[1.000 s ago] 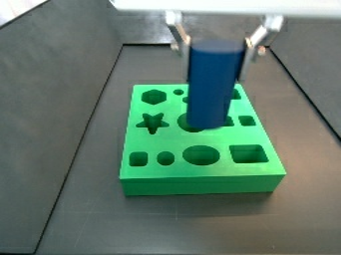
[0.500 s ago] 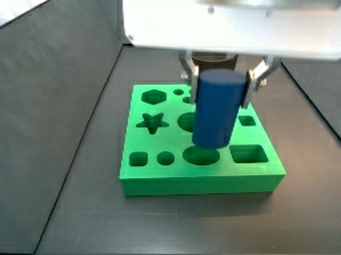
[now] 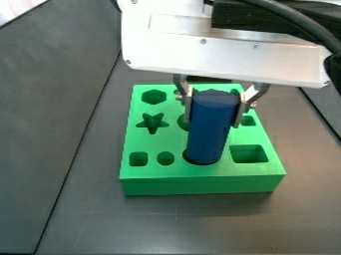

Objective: Pick up the oval object. Move up. Move to above the board. Insert the oval object.
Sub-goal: Insert the oval object.

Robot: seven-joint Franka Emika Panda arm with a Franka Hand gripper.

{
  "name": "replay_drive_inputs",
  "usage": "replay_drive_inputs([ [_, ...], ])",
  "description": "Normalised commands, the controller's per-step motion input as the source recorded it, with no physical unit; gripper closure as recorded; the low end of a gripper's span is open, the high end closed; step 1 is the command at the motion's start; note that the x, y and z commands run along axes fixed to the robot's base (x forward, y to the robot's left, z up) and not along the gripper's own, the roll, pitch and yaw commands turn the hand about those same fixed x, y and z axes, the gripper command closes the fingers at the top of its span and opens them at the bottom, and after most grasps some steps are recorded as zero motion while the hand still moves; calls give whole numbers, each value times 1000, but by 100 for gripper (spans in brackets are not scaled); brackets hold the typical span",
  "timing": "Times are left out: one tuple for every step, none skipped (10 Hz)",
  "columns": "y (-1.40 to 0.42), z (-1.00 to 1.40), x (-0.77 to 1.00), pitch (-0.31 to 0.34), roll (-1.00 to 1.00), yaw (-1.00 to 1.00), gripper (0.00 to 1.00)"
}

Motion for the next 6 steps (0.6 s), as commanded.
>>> replay_drive_inputs([
  [-26, -363, -169, -1, 0, 106, 100],
  [-14, -366, -189, 0, 0, 80, 100],
  [-9, -374, -151, 0, 0, 0, 100],
  [-17, -411, -123, 0, 0, 0, 100],
  [-51, -517, 0, 13, 0, 0, 100],
  [-114, -666, 0, 16, 37, 0, 100],
])
